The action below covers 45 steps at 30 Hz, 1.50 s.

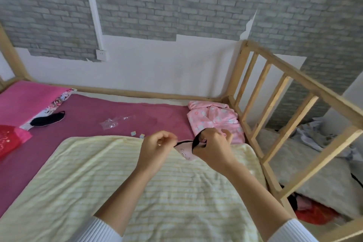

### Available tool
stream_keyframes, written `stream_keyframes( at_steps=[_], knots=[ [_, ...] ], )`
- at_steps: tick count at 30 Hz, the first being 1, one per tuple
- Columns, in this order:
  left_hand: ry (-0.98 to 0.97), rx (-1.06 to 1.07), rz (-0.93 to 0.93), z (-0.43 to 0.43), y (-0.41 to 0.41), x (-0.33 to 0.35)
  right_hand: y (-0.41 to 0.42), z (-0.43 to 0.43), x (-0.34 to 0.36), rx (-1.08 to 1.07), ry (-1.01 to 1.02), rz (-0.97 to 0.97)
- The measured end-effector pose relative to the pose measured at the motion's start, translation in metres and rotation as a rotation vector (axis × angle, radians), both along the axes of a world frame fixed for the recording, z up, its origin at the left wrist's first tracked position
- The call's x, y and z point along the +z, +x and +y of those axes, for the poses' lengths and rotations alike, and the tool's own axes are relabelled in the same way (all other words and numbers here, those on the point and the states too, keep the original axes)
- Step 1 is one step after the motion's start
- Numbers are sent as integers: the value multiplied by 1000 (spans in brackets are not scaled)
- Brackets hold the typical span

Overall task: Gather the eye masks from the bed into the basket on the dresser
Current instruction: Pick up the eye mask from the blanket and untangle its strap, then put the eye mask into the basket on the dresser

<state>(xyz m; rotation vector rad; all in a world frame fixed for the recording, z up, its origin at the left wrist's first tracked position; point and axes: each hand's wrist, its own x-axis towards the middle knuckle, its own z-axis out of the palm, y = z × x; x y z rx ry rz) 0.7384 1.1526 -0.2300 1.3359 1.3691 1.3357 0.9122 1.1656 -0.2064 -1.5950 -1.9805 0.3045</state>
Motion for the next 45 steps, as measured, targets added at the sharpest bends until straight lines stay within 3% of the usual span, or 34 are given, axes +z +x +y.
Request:
stream_keyframes(
  at_steps=[7, 12, 17, 26, 32, 36, 40, 45],
  knots=[
    [-123, 140, 165, -52, -45, -8, -81, -11, -28, 309, 87, -296],
    [-147, 273, 243, -107, -108, -16, -153, -49, -39, 476, 88, -283],
    [-149, 630, -34, -162, -195, -22, -228, -85, -38, 658, -26, -88],
    [-181, 982, -651, -282, -389, -39, -423, -189, -49, 829, -268, 334],
    [-244, 1114, -741, -373, -504, -39, -563, -256, -50, 956, -526, 569],
    [-256, 1220, -639, -422, -569, -38, -648, -283, -46, 1123, -644, 582],
    [-256, 1211, -592, -456, -627, -37, -733, -298, -50, 1199, -631, 522],
    [-195, 1271, -584, -483, -716, -40, -856, -308, -57, 1327, -612, 307]
  ],
)
